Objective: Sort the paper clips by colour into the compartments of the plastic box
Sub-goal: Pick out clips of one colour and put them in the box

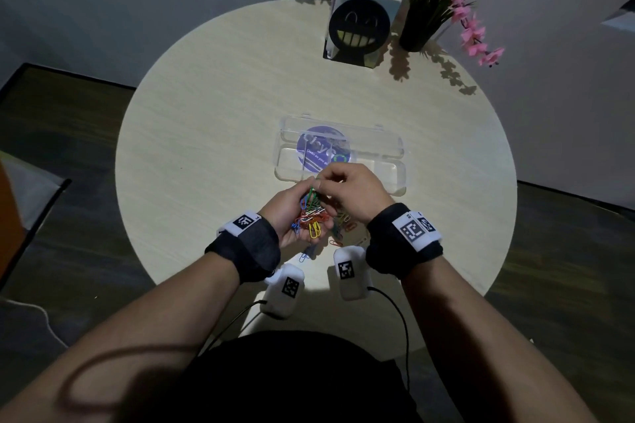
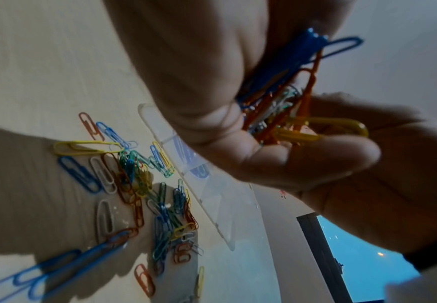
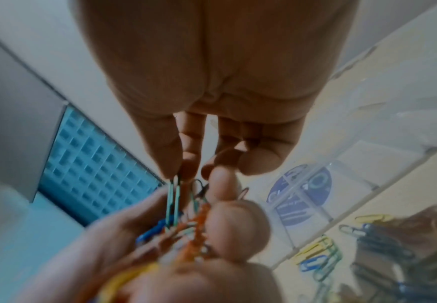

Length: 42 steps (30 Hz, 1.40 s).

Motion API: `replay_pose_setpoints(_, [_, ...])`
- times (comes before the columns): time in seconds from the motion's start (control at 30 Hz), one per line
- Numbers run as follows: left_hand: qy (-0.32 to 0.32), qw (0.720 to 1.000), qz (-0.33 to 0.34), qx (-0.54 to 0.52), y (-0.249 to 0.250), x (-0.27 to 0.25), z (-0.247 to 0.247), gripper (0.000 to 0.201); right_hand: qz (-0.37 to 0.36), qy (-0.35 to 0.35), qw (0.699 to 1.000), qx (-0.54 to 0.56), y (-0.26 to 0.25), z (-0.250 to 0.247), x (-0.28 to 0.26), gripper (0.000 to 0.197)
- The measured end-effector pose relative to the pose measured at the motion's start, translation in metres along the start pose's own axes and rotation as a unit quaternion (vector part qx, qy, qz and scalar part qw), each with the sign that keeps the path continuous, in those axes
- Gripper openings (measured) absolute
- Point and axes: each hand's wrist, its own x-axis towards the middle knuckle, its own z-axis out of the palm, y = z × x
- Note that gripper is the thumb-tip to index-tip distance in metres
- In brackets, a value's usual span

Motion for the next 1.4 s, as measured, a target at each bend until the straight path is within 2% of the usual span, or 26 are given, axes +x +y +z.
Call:
replay_pose_setpoints(0.07, [-0.003, 1.0, 0.004, -0.001, 0.0, 0.0, 0.0, 0.061, 0.011, 0.032, 0.997, 0.071, 0.0, -0.003, 0.002, 0.019])
replay_pose_setpoints(0.17, [-0.009, 1.0, 0.009, -0.006, 0.001, -0.002, -0.002, 0.058, 0.044, 0.062, 0.971, 0.225, -0.004, -0.011, 0.0, 0.022])
replay_pose_setpoints(0.23, [-0.008, 1.0, 0.014, -0.01, 0.001, -0.002, -0.003, 0.056, 0.056, 0.067, 0.965, 0.248, -0.004, -0.014, -0.002, 0.021])
replay_pose_setpoints(0.3, [-0.008, 1.0, 0.018, -0.013, 0.001, -0.002, -0.003, 0.055, 0.054, 0.064, 0.978, 0.191, 0.0, -0.014, -0.002, 0.021])
replay_pose_setpoints(0.37, [-0.009, 1.0, 0.02, -0.014, 0.0, -0.002, -0.004, 0.053, 0.027, 0.045, 0.998, 0.03, 0.004, -0.01, 0.0, 0.017])
replay_pose_setpoints(0.43, [-0.004, 1.0, 0.016, -0.024, -0.001, -0.001, -0.004, 0.049, -0.006, 0.009, 0.992, -0.126, 0.004, -0.004, 0.0, 0.005])
replay_pose_setpoints(0.53, [0.013, 1.0, 0.01, -0.021, -0.001, -0.001, -0.004, 0.04, -0.04, -0.013, 0.976, -0.213, 0.002, 0.005, -0.001, 0.014])
replay_pose_setpoints(0.7, [0.028, 0.999, 0.01, -0.027, -0.002, 0.0, -0.01, 0.042, -0.044, -0.037, 0.975, -0.214, 0.001, 0.007, 0.0, 0.013])
replay_pose_setpoints(0.83, [0.018, 0.999, 0.012, -0.028, -0.001, 0.002, -0.015, 0.051, -0.026, -0.019, 0.986, -0.166, 0.0, -0.002, 0.004, 0.012])
replay_pose_setpoints(0.97, [0.027, 0.998, 0.024, -0.044, 0.0, 0.003, -0.02, 0.055, 0.017, 0.054, 0.996, -0.076, 0.0, -0.01, 0.021, 0.012])
replay_pose_setpoints(1.07, [0.033, 0.995, 0.037, -0.091, 0.002, 0.003, -0.028, 0.053, 0.032, 0.091, 0.985, -0.14, 0.0, -0.01, 0.048, 0.014])
replay_pose_setpoints(1.27, [0.039, 0.98, 0.053, -0.188, 0.005, 0.004, -0.038, 0.057, 0.063, 0.044, 0.965, -0.25, -0.006, -0.002, 0.091, 0.02])
replay_pose_setpoints(1.33, [0.038, 0.976, 0.052, -0.209, 0.005, 0.006, -0.038, 0.056, 0.049, 0.052, 0.959, -0.274, -0.01, -0.003, 0.089, 0.025])
replay_pose_setpoints(1.4, [0.036, 0.972, 0.056, -0.226, 0.005, 0.007, -0.038, 0.055, 0.001, 0.05, 0.965, -0.258, -0.019, -0.005, 0.076, 0.023])
